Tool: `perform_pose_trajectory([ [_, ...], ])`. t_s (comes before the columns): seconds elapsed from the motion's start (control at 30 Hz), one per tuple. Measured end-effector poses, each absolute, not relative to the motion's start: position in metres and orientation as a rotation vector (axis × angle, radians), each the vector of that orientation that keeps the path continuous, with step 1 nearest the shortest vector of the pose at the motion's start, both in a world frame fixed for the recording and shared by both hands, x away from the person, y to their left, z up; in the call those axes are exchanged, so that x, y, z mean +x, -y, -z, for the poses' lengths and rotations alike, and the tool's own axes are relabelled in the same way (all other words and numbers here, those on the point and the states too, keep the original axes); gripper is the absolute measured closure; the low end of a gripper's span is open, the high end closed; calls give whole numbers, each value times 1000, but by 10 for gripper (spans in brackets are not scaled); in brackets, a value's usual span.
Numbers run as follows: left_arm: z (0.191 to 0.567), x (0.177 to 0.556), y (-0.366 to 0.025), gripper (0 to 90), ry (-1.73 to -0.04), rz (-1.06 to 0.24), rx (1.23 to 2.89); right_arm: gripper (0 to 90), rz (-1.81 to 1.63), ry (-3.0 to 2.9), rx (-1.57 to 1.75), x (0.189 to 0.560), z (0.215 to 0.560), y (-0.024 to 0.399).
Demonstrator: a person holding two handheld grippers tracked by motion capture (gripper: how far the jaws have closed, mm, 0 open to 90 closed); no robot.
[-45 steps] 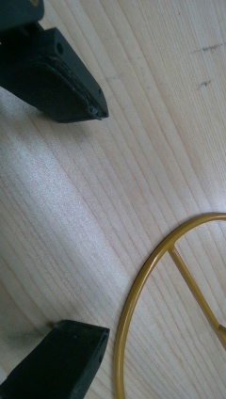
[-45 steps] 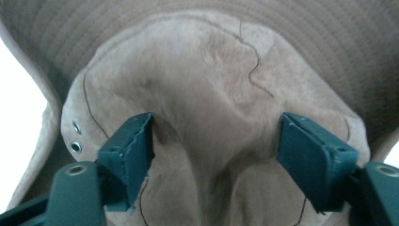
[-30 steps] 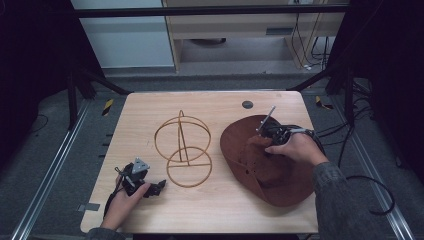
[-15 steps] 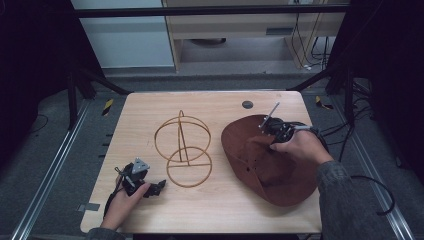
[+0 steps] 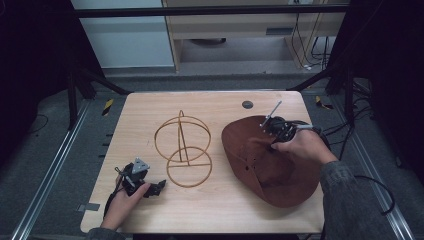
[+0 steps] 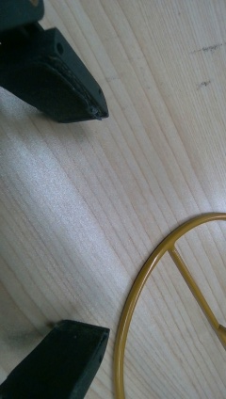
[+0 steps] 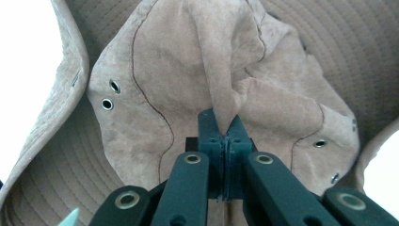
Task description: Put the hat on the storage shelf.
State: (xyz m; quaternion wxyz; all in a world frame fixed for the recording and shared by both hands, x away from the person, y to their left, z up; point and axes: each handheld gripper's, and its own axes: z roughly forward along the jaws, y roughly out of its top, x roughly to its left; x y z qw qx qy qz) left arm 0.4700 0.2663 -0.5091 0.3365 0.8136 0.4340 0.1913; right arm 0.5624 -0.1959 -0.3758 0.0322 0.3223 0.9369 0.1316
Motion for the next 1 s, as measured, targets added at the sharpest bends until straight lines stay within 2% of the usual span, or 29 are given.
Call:
perform_pose_trajectory([
  [0.6, 509, 470, -266, 0, -1132, -498, 2122, 892, -435, -2858, 939, 554, 343, 199],
  [1.0, 509, 470, -266, 0, -1132, -497, 2125, 892, -501, -2803, 885, 541, 295, 201],
])
